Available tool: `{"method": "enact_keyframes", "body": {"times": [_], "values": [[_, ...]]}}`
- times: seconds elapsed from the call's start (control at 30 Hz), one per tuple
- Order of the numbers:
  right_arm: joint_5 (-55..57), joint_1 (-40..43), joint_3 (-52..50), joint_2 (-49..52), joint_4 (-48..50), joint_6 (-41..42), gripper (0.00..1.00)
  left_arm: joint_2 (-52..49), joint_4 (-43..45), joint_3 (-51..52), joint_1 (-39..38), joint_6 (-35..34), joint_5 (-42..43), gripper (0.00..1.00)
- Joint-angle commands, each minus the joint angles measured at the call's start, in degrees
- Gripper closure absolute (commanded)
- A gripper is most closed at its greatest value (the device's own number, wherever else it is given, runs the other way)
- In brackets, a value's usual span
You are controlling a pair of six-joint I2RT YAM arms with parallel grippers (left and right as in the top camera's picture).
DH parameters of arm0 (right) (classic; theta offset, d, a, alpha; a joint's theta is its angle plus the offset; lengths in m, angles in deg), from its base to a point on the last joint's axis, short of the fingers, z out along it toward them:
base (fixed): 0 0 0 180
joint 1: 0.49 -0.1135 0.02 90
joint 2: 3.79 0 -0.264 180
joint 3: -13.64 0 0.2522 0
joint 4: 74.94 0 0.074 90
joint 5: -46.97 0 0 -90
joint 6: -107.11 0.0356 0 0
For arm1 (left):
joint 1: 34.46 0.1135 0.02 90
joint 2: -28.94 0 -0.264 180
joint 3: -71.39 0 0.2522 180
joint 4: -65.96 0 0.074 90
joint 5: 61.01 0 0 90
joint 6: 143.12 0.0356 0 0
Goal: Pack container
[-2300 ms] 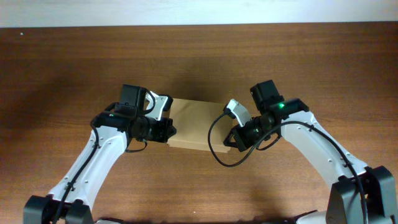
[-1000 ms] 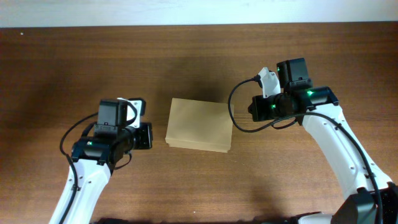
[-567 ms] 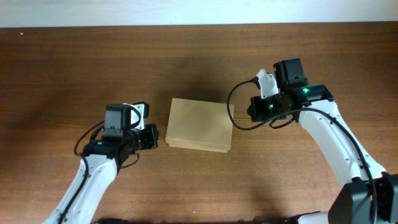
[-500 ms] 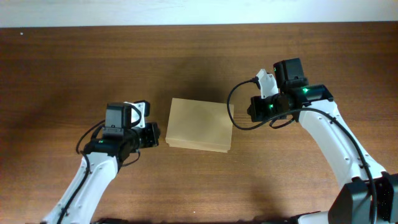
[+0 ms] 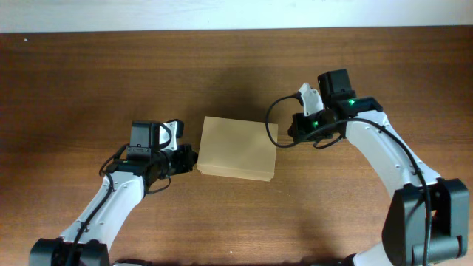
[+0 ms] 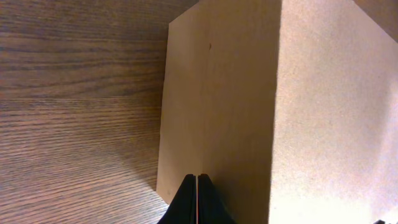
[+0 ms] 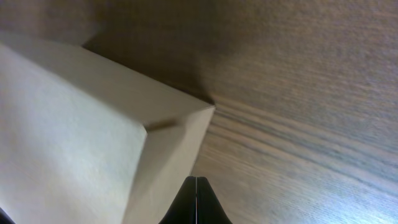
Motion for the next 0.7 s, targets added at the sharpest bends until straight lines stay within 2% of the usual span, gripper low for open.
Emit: {"method": "enact_keyframes", "body": {"times": [0.0,0.47,0.67], "values": [[-3.21,-0.39,0.76,1.18,1.29,1.14,0.96,-0.22,0.24,0.22,0.2,-0.59,1.92,0.98],[-3.34,-4.61,0.76,2.78,7.41,3.74,0.96,-0.22,0.24,0.22,0.04,-0.59,3.61,0.98],[-3.34,-4.61,0.76,2.78,10.03,3.74,0.96,-0.22,0.35,0.22,-3.04,-0.59,3.37,0.98]]}}
